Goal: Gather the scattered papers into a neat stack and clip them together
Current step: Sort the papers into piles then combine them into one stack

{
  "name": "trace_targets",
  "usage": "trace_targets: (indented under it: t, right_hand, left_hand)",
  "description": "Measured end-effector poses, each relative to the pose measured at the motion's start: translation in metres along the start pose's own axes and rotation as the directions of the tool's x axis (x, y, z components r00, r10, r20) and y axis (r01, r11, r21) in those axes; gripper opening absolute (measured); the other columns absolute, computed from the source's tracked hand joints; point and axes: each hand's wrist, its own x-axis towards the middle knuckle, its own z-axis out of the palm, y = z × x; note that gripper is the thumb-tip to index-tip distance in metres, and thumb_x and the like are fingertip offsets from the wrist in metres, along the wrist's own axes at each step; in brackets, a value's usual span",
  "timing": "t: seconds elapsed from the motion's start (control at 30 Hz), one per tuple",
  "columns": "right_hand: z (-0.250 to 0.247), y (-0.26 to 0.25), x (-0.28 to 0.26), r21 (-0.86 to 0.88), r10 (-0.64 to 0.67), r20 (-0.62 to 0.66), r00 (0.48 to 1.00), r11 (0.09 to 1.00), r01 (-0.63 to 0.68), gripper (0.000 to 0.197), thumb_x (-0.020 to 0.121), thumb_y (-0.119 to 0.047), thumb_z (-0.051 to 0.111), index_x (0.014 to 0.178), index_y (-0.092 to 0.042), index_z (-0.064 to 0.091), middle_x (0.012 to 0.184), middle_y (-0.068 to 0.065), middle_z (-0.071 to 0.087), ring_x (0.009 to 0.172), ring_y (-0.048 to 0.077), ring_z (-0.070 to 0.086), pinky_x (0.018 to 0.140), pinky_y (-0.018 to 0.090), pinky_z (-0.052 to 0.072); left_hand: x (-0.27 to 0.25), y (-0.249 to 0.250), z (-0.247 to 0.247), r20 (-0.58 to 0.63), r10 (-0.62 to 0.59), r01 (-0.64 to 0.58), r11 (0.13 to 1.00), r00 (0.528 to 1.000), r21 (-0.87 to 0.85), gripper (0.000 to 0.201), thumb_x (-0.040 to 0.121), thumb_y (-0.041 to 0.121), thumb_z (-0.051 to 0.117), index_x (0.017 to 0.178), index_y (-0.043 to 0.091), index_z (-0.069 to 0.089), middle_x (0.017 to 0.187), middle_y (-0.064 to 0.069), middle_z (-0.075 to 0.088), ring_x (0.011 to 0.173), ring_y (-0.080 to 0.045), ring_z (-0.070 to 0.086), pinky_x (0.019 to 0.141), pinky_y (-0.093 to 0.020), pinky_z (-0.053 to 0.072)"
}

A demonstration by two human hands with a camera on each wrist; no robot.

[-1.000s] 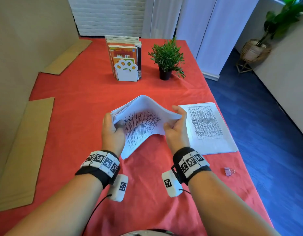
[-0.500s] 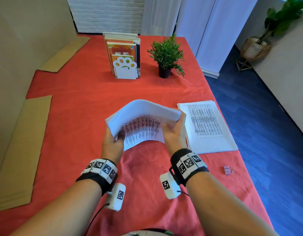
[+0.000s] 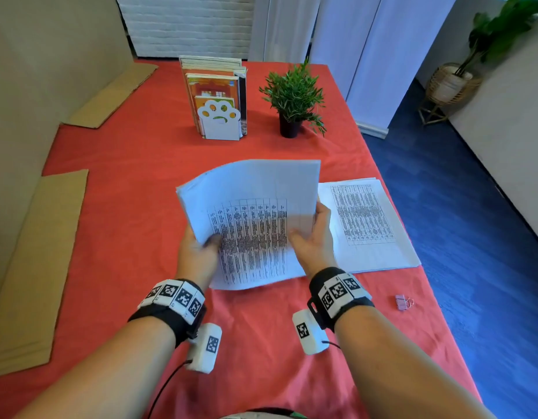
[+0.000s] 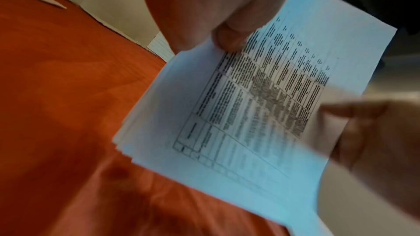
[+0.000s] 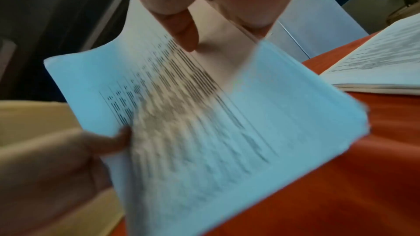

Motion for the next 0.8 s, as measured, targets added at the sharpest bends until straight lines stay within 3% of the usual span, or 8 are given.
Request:
trace_targets:
  t: [0.13,0.23,0.3,0.37,0.5,0.6,0.7,0.8]
  right_hand:
    - [-0.009,0.02,-0.006,-0.128,0.048,0.087,0.995,0.991,-0.037,0.045,0.087,-0.005,0.059,0.127,-0.007,0.038,0.093,-0.014,0.056,0.084,-0.002,0.06,0.086,0.026,0.051]
    - [-0.014,0.025,-0.006,-0.173,0.107,0.054,0.993,0.98,-0.096,0.036,0.088,-0.012,0.057,0.122,-0.01,0.044,0.095,0.0,0.06,0.092,0.025,0.063,0.09,0.047,0.052]
    - [-0.016,0.031,-0.005,-0.185,0.158,0.044,0.986,0.972,-0.147,0.049,0.081,-0.031,0.056,0.126,-0.022,0.041,0.112,0.006,0.062,0.104,0.029,0.061,0.094,0.051,0.05]
    - [-0.018,0.037,-0.003,-0.186,0.204,0.063,0.977,0.964,-0.189,0.059,0.07,-0.05,0.052,0.125,-0.034,0.038,0.12,0.006,0.062,0.109,0.028,0.06,0.097,0.052,0.049]
    - [-0.021,0.041,0.001,-0.174,0.281,0.113,0.953,0.95,-0.26,0.087,0.063,-0.067,0.051,0.137,-0.023,0.038,0.133,0.007,0.057,0.121,0.03,0.055,0.102,0.051,0.046]
    - [-0.022,0.034,0.001,-0.206,0.295,0.131,0.946,0.942,-0.265,0.083,0.069,-0.061,0.055,0.139,-0.019,0.036,0.137,0.006,0.054,0.124,0.028,0.053,0.104,0.049,0.044]
    - [-0.018,0.022,0.0,-0.239,0.239,0.155,0.959,0.951,-0.198,0.041,0.091,-0.026,0.057,0.127,-0.011,0.044,0.111,-0.002,0.058,0.106,0.021,0.056,0.095,0.036,0.046]
    - [-0.018,0.022,0.003,-0.246,0.199,0.122,0.972,0.955,-0.164,0.033,0.094,-0.018,0.055,0.125,-0.01,0.045,0.096,-0.011,0.054,0.096,0.015,0.054,0.086,0.027,0.041]
  left_hand:
    - [0.0,-0.009,0.0,0.031,-0.169,0.167,0.984,0.985,0.056,0.022,0.088,0.006,0.06,0.11,0.008,0.063,0.101,0.0,0.067,0.095,-0.021,0.062,0.077,-0.023,0.042]
    - [-0.003,-0.017,-0.002,0.157,-0.28,0.288,0.957,0.947,-0.032,0.02,0.086,0.006,0.063,0.103,0.017,0.062,0.097,0.001,0.069,0.094,-0.023,0.067,0.076,-0.031,0.05]
    - [-0.006,-0.019,-0.005,0.201,-0.319,0.325,0.946,0.926,-0.001,0.021,0.087,0.009,0.063,0.099,0.025,0.056,0.101,-0.001,0.068,0.092,-0.02,0.066,0.078,-0.035,0.052]
    - [-0.011,-0.021,-0.006,0.23,-0.361,0.365,0.931,0.904,0.025,0.021,0.089,0.011,0.06,0.096,0.029,0.052,0.105,-0.006,0.067,0.096,-0.025,0.065,0.087,-0.045,0.053]
    - [-0.021,-0.022,-0.007,0.235,-0.377,0.378,0.925,0.896,0.044,0.024,0.091,0.01,0.055,0.101,0.031,0.046,0.109,-0.008,0.064,0.1,-0.028,0.064,0.092,-0.052,0.05]
    - [-0.024,-0.02,-0.004,0.282,-0.343,0.33,0.939,0.896,0.095,0.026,0.092,0.011,0.054,0.11,0.025,0.042,0.109,-0.006,0.063,0.1,-0.025,0.064,0.091,-0.051,0.051]
    - [-0.029,-0.016,0.004,0.28,-0.332,0.302,0.942,0.901,0.145,0.028,0.092,0.006,0.052,0.112,0.023,0.042,0.104,-0.004,0.063,0.097,-0.025,0.064,0.088,-0.045,0.052]
    - [-0.03,-0.013,0.007,0.18,-0.304,0.283,0.95,0.935,0.135,0.029,0.09,0.003,0.053,0.112,0.022,0.045,0.106,-0.004,0.064,0.097,-0.023,0.063,0.09,-0.041,0.051]
